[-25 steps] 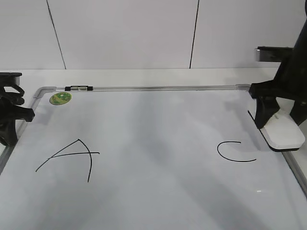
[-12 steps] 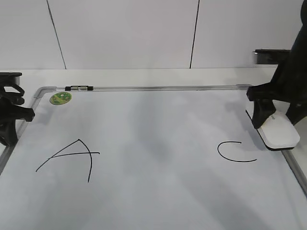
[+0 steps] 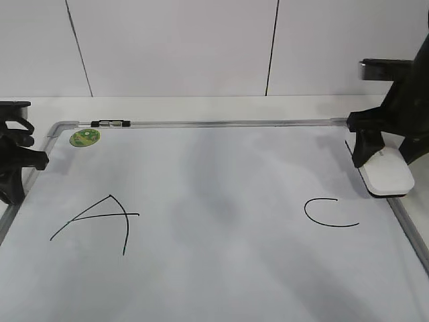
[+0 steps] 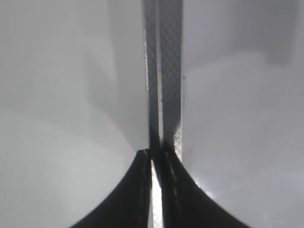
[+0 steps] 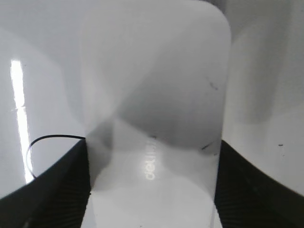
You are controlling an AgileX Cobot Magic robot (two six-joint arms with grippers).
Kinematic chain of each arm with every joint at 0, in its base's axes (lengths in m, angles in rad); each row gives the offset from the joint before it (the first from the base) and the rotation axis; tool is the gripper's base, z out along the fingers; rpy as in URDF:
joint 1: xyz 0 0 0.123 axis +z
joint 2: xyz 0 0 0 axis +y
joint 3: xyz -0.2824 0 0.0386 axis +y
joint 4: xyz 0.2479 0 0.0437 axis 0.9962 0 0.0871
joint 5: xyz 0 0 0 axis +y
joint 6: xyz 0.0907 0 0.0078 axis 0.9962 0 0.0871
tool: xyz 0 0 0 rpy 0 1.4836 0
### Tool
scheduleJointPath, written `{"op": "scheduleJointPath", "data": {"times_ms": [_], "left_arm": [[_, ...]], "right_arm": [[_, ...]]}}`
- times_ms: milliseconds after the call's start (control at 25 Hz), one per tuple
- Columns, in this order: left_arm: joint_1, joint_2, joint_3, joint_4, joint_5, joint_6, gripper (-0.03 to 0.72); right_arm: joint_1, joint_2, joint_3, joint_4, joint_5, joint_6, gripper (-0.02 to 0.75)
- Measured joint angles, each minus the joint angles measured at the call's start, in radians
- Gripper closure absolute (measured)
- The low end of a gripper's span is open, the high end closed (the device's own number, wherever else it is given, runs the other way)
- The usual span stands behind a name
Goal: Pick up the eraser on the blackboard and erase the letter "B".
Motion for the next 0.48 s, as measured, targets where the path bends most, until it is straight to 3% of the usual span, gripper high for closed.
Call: {"op": "scheduleJointPath", "data": {"times_ms": [480], "left_arm": [[0.000,0.000,0.000,-0.001,-0.002,0.000,0.669]], "right_arm": [[-0.006,0.043,0.000,0.051,0.016,-0.026,0.197]]}}
